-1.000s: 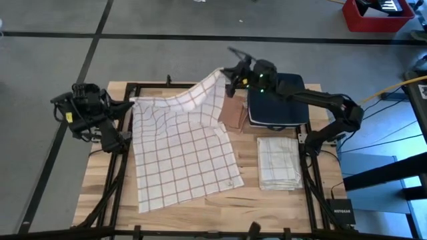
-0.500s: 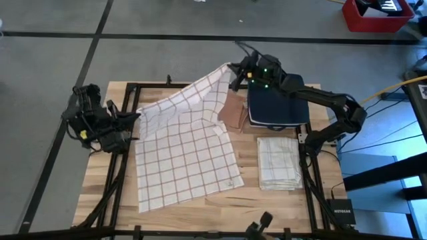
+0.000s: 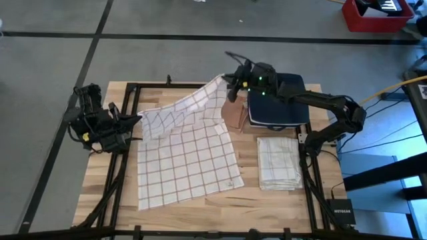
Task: Fold towel
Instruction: Fold the white towel
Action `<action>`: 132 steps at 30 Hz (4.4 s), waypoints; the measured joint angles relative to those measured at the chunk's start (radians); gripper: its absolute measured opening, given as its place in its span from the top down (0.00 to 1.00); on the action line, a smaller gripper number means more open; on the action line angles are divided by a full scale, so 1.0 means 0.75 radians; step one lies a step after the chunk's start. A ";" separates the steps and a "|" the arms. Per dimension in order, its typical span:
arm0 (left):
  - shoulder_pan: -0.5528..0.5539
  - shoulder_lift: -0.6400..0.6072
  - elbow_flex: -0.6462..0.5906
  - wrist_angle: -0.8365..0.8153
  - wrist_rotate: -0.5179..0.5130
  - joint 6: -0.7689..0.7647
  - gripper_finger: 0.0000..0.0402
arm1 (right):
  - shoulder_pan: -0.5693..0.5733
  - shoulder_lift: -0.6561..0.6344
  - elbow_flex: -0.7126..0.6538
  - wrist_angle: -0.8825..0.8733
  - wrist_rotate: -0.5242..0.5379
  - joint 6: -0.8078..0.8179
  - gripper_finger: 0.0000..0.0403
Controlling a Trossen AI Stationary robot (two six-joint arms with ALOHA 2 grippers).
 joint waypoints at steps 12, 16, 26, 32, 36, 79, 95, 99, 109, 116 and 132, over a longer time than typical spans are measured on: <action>-0.278 0.009 -0.001 -0.153 0.000 -0.275 1.00 | 0.345 -0.026 0.000 -0.335 0.052 0.010 0.99; -0.393 0.052 -0.001 -0.255 0.000 -0.521 1.00 | 0.488 -0.026 0.000 -0.421 0.125 0.072 0.99; -0.497 0.310 -0.001 -0.443 0.113 -1.097 1.00 | 0.847 -0.027 -0.018 -0.532 0.321 0.209 0.99; -0.535 0.498 -0.001 -0.731 0.265 -1.690 1.00 | 1.029 -0.027 -0.132 -0.497 0.432 0.297 0.99; -0.531 0.628 -0.001 -0.884 0.349 -2.063 1.00 | 1.125 -0.026 -0.265 -0.300 0.444 0.359 0.99; -0.570 0.961 0.469 -1.800 1.181 -3.147 1.00 | 1.351 0.017 -0.316 -0.207 0.522 0.487 0.99; -0.523 1.206 0.329 -1.445 1.257 -3.286 0.92 | 1.349 0.184 -0.316 -0.449 0.495 0.704 0.89; -0.470 1.238 0.329 -1.422 1.253 -3.288 0.80 | 1.348 0.178 -0.316 -0.494 0.483 0.713 0.77; -0.439 1.102 0.352 -1.211 1.100 -3.077 0.61 | 1.353 0.160 -0.046 -0.900 0.085 0.778 0.52; -0.165 1.105 0.373 -1.156 0.964 -2.631 0.61 | 1.411 0.173 -0.026 -0.699 0.371 0.672 0.51; 0.889 1.128 0.284 -1.181 1.032 -1.683 0.61 | 1.206 0.316 -0.132 -0.464 0.226 0.607 0.56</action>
